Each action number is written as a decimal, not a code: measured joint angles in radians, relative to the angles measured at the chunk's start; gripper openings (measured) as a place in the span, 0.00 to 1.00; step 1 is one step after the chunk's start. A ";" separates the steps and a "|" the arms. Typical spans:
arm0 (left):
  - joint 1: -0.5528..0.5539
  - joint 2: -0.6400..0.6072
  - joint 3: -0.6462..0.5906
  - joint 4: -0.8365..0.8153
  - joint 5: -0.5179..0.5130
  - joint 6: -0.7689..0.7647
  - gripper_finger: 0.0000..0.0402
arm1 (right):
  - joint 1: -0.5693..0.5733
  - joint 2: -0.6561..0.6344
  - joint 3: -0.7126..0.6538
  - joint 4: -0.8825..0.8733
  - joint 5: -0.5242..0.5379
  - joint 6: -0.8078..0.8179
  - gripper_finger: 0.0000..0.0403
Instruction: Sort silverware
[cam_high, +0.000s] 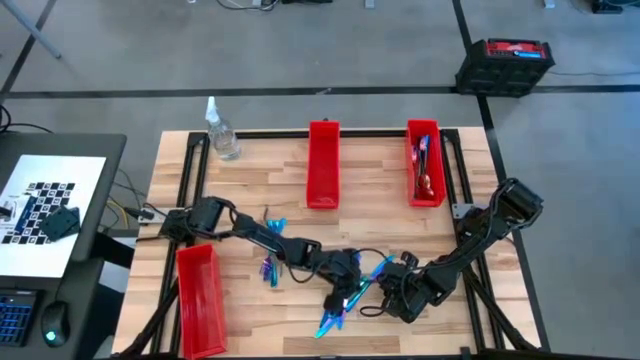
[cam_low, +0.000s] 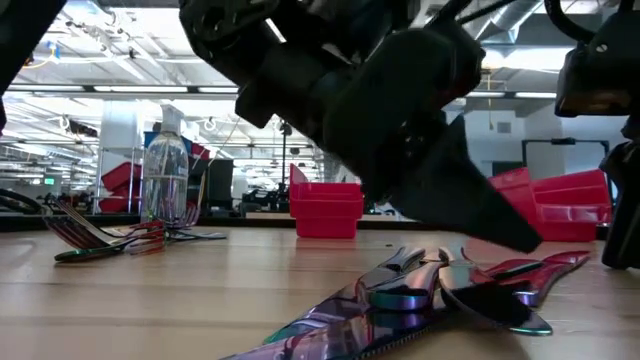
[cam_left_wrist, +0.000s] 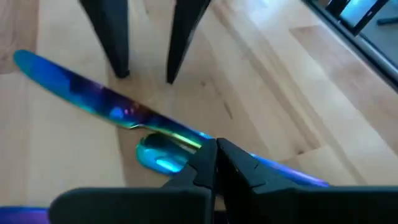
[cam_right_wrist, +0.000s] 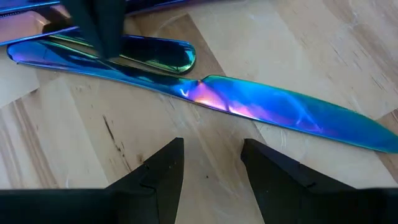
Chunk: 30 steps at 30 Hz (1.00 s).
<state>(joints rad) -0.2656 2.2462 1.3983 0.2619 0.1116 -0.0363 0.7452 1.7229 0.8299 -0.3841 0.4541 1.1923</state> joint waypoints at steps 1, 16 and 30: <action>0.003 -0.002 0.001 -0.023 0.000 0.004 0.00 | 0.000 0.000 0.000 0.000 0.000 -0.001 0.40; 0.010 -0.017 0.008 -0.338 0.008 0.032 0.00 | -0.002 0.000 0.000 -0.001 -0.003 -0.056 0.40; 0.018 -0.065 0.008 -0.597 0.005 0.082 0.00 | -0.002 0.000 0.001 -0.012 -0.007 -0.076 0.40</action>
<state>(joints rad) -0.2477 2.1815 1.4063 -0.3347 0.1169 0.0453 0.7433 1.7229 0.8310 -0.3957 0.4470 1.1159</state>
